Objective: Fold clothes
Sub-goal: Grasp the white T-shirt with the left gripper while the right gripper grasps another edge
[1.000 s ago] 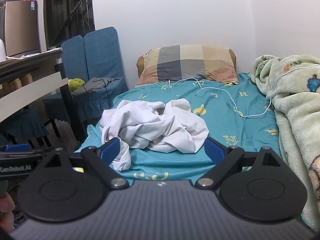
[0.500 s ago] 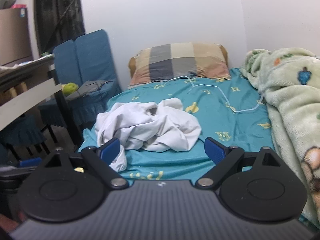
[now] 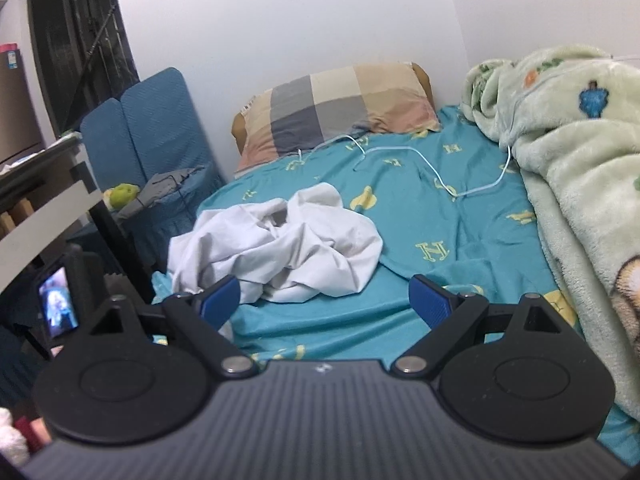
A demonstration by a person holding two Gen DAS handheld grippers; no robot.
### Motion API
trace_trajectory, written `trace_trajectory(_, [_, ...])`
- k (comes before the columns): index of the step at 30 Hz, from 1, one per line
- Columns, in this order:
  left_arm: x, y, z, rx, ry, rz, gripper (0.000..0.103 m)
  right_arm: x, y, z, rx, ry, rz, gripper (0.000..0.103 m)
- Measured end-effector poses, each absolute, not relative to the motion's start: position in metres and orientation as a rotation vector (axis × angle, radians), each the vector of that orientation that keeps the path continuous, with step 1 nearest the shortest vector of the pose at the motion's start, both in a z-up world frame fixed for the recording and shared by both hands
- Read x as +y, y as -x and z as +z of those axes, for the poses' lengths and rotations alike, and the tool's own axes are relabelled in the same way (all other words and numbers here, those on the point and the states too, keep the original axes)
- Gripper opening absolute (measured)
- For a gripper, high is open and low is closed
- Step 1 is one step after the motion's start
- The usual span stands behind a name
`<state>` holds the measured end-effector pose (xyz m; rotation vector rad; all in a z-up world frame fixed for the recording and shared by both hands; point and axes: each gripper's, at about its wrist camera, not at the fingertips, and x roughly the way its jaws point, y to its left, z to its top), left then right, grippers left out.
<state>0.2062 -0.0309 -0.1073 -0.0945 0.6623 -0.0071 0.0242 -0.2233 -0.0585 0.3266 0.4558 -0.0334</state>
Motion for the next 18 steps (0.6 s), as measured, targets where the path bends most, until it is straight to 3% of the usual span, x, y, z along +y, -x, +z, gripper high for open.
trace_trajectory(5, [-0.036, -0.189, -0.081, 0.550, 0.005, 0.014, 0.010, -0.227, -0.039, -0.067, 0.460, -0.327, -0.022, 0.093])
trace_trajectory(10, [-0.024, -0.129, -0.022, 0.367, 0.013, -0.043, 0.008, -0.230, -0.033, -0.062, 0.425, -0.356, -0.001, 0.093])
trace_trajectory(18, [0.017, -0.037, 0.025, 0.268, 0.208, -0.147, 0.008, -0.223, -0.019, -0.049, 0.370, -0.359, 0.083, 0.093])
